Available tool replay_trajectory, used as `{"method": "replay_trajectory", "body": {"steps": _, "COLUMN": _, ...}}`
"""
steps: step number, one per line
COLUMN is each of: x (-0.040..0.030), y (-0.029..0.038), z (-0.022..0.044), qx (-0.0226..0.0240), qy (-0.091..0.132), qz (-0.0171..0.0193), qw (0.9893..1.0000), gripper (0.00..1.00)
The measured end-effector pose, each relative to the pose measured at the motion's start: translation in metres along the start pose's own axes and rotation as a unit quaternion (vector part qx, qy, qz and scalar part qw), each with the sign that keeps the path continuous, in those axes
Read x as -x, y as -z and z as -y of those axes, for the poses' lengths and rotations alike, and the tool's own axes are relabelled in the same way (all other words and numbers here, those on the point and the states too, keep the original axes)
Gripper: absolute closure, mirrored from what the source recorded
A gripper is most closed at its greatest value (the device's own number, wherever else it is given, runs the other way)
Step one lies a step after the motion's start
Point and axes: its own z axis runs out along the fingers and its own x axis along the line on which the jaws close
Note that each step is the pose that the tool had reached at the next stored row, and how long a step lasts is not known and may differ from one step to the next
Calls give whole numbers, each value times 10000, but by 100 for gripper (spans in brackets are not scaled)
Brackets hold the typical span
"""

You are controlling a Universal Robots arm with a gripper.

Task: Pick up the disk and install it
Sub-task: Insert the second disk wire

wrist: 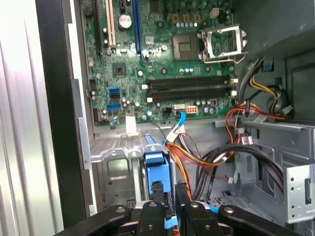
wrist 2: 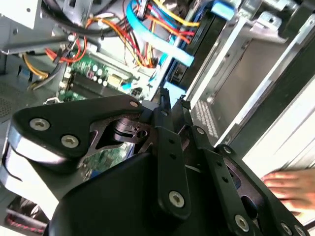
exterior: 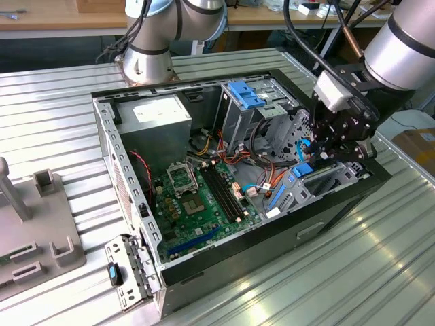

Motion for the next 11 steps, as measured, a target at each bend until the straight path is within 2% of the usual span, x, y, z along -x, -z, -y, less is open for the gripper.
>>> {"method": "replay_trajectory", "body": {"steps": 2, "x": 0, "y": 0, "z": 0, "qx": 4, "qy": -1, "qz": 0, "qw": 10000, "gripper": 76}}
{"method": "replay_trajectory", "body": {"steps": 4, "x": 31, "y": -4, "z": -2, "qx": 4, "qy": 0, "qz": 0, "qw": 10000, "gripper": 76}}
{"method": "replay_trajectory", "body": {"steps": 6, "x": 156, "y": -20, "z": -16, "qx": 4, "qy": -1, "qz": 1, "qw": 10000, "gripper": 76}}
{"method": "replay_trajectory", "body": {"steps": 11, "x": 162, "y": -20, "z": -17, "qx": 4, "qy": -1, "qz": 0, "qw": 10000, "gripper": 76}}
